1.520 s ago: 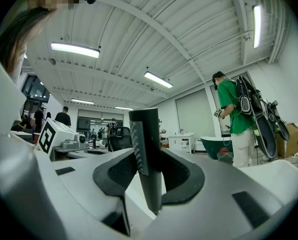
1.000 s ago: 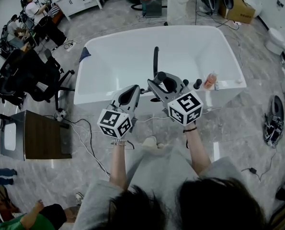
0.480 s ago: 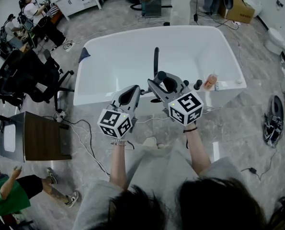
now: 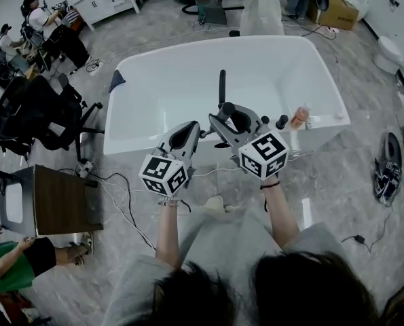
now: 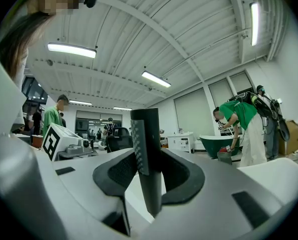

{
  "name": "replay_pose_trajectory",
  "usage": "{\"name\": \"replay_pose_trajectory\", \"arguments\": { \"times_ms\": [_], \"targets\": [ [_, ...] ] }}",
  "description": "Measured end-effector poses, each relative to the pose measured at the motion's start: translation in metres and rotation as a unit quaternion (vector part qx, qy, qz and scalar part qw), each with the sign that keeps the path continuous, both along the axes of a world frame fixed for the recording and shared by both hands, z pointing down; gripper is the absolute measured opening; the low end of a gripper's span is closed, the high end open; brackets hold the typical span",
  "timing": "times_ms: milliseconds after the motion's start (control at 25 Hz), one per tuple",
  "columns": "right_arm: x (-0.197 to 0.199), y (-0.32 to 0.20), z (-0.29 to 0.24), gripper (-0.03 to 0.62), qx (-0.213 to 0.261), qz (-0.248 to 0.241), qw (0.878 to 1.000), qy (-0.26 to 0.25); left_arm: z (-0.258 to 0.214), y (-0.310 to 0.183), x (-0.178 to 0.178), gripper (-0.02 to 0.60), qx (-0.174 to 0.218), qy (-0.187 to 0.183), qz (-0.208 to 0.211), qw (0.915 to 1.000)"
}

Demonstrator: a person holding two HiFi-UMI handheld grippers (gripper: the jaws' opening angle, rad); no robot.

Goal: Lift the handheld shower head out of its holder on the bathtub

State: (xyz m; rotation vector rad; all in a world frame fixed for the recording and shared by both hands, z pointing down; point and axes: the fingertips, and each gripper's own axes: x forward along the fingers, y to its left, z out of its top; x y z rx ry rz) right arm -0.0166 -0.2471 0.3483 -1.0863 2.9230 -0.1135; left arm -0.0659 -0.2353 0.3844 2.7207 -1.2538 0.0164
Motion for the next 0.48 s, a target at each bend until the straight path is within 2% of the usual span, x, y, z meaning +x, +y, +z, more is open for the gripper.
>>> {"name": "replay_pose_trajectory", "arguments": {
  "times_ms": [480],
  "targets": [
    [0.003,-0.016,-0.007,0.135,0.018,0.011,1.000,-0.006,-0.001,-0.024,0.005,0.005,-0.003,-0.005,0.019,0.9998]
  ]
}}
